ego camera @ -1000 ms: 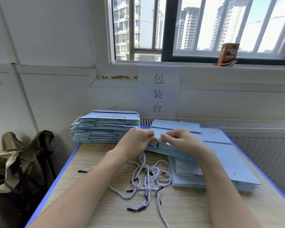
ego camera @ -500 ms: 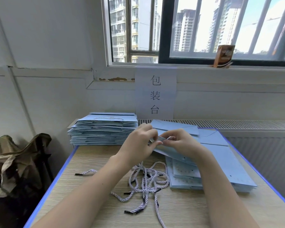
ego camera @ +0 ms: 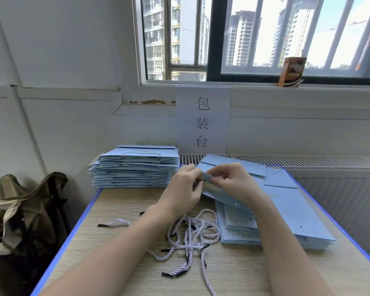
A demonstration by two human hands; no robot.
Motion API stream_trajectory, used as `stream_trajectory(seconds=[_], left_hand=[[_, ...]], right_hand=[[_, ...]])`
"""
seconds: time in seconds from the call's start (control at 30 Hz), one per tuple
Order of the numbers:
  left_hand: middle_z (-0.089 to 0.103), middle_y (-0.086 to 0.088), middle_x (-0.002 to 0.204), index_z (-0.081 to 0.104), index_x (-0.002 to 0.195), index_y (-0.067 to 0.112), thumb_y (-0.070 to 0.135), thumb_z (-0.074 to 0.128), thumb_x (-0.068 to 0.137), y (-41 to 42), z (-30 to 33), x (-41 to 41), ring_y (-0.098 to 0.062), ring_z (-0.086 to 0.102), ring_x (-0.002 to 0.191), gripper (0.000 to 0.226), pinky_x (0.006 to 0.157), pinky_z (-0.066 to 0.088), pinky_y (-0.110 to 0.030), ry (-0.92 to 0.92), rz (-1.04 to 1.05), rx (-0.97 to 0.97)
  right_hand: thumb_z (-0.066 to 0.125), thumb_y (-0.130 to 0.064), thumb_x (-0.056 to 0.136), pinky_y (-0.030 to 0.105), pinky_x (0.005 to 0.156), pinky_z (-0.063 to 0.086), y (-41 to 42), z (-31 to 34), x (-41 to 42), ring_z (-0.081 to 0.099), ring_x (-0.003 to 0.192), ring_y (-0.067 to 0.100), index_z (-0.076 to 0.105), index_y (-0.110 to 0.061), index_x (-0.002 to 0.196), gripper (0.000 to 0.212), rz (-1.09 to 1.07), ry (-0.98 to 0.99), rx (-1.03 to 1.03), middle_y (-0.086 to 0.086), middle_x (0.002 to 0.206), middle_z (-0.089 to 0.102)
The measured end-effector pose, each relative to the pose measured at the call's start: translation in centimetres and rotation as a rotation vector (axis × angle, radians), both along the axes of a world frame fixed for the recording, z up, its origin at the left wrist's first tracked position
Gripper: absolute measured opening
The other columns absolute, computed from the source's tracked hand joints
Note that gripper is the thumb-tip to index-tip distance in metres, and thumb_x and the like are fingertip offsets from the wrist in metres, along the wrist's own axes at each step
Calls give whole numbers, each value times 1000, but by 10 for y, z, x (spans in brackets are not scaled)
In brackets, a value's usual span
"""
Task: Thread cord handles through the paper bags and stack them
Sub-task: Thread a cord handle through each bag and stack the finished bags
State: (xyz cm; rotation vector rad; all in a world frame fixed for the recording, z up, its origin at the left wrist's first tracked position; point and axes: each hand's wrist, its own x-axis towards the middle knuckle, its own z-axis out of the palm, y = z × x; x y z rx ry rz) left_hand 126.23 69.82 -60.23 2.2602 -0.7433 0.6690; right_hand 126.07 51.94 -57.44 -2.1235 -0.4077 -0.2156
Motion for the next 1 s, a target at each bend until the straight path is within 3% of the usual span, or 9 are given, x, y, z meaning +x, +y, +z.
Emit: stream_trajectory(seconds=[0.17, 0.33, 0.4, 0.5, 0.6, 0.67, 0.73, 0.9, 1.0], left_hand=[[54, -3, 82, 61, 80, 6, 5, 67, 87, 8, 11, -3, -7, 45, 69, 9, 65, 38, -21, 153, -198, 77], [58, 2, 70, 73, 83, 14, 23, 74, 88, 19, 28, -9, -4, 48, 64, 11, 61, 39, -22, 328, -308, 89], [57, -2, 67, 72, 85, 12, 25, 67, 94, 23, 32, -6, -4, 46, 60, 17, 58, 38, -26, 306, -256, 0], [55, 10, 73, 66, 92, 9, 14, 59, 98, 26, 35, -2, 0, 47, 58, 11, 58, 36, -14, 159, -69, -69], [62, 10, 99, 66, 114, 11, 10, 55, 99, 26, 29, 1, 3, 55, 81, 18, 76, 40, -7, 127, 56, -23], [65, 4, 113, 65, 122, 13, 18, 54, 100, 25, 25, 3, -9, 59, 101, 25, 90, 45, -19, 211, 98, 58], [67, 4, 107, 68, 115, 16, 23, 53, 101, 26, 24, 3, -15, 62, 103, 22, 88, 47, -27, 279, 117, 100], [65, 0, 121, 64, 124, 19, 19, 44, 103, 24, 27, 0, -20, 60, 109, 30, 95, 50, -37, 326, 152, 118], [64, 0, 123, 63, 123, 25, 17, 39, 101, 24, 22, -1, -26, 60, 111, 34, 93, 50, -42, 393, 174, 290]], right_hand=[[72, -19, 89, 17, 60, 44, -1, -3, 1, 51, 58, 0, 78, -24, 90, 8, -18, -10, -22, -8, 82, 72], [72, -33, 90, 22, 64, 47, 1, -5, 2, 54, 60, 1, 76, -29, 91, 6, -3, 4, -110, -10, 87, 72], [70, -29, 90, 22, 63, 44, 1, -4, 1, 49, 57, 2, 76, -29, 93, 6, -2, -2, -136, -11, 89, 72], [66, -16, 91, 23, 57, 41, 3, -1, -3, 45, 55, 8, 75, -31, 88, 17, 11, -2, -142, -13, 85, 72], [67, -15, 91, 19, 52, 34, -2, 4, -6, 38, 49, 5, 76, -31, 85, 19, 4, 34, -125, -18, 56, 59], [70, -17, 90, 21, 52, 30, -6, 6, -7, 33, 48, 5, 77, -32, 83, 18, 0, 57, -115, -15, 47, 46], [72, -17, 88, 24, 54, 29, -8, 6, -8, 31, 50, 8, 78, -31, 82, 16, 9, 65, -115, -11, 51, 42], [76, -20, 84, 20, 57, 33, -10, 6, -9, 36, 54, 7, 79, -33, 82, 14, 50, 66, -116, -13, 57, 52], [80, -43, 69, 28, 63, 34, -11, 6, -10, 38, 65, 16, 80, -37, 80, 13, 110, 59, -97, 10, 74, 54]])
